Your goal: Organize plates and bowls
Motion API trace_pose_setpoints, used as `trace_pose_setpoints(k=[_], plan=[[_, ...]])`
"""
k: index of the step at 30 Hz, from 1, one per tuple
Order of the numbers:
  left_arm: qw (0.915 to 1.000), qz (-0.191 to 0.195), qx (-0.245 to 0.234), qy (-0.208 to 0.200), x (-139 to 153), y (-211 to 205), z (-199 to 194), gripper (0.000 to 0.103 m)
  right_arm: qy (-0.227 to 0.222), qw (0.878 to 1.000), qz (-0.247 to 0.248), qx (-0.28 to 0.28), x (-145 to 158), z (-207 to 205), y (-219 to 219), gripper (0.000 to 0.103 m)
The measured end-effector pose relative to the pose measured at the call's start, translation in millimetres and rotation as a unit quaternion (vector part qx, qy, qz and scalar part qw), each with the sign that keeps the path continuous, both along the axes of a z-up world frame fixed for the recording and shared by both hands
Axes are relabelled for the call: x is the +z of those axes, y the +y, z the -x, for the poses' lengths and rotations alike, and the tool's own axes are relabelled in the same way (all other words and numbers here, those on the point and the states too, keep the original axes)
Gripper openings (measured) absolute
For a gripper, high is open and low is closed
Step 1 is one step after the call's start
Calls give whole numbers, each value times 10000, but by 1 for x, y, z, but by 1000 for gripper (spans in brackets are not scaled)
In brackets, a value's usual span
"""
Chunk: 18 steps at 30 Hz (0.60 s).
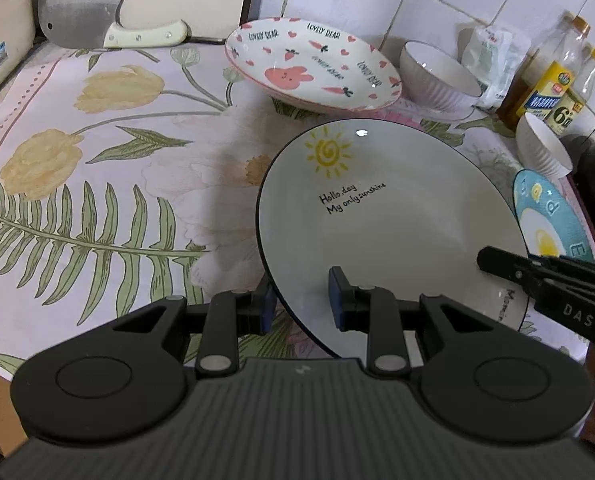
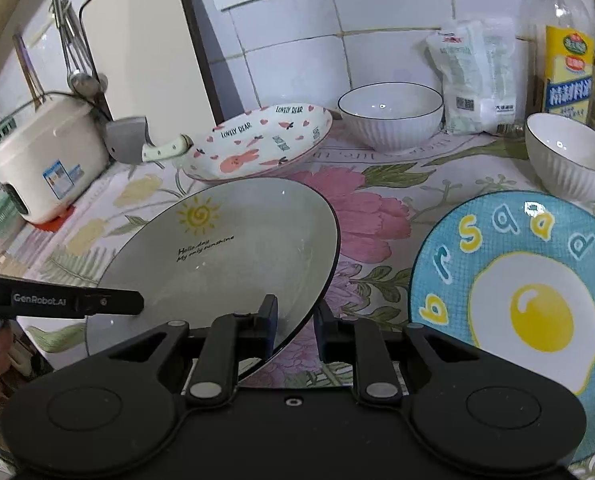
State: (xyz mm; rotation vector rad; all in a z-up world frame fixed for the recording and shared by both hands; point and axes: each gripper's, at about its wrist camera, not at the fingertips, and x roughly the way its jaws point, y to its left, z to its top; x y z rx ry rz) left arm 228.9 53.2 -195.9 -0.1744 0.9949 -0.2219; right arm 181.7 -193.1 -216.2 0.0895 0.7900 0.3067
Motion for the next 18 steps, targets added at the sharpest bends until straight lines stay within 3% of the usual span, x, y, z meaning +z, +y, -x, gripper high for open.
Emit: trace_pose_setpoints(k=[10,16,18], plan=[[9996,33,188,192,-7,-1,-1,25,-99,9989,444,107,-5,-2,9,26],[9987,-256,358,242,-6,-11,0,26,-64,9972,733,113,-13,4,14,35],[9980,-380,422,265,-4,-15,0,29,-198,9934,1113,193,-10,13,22,35]])
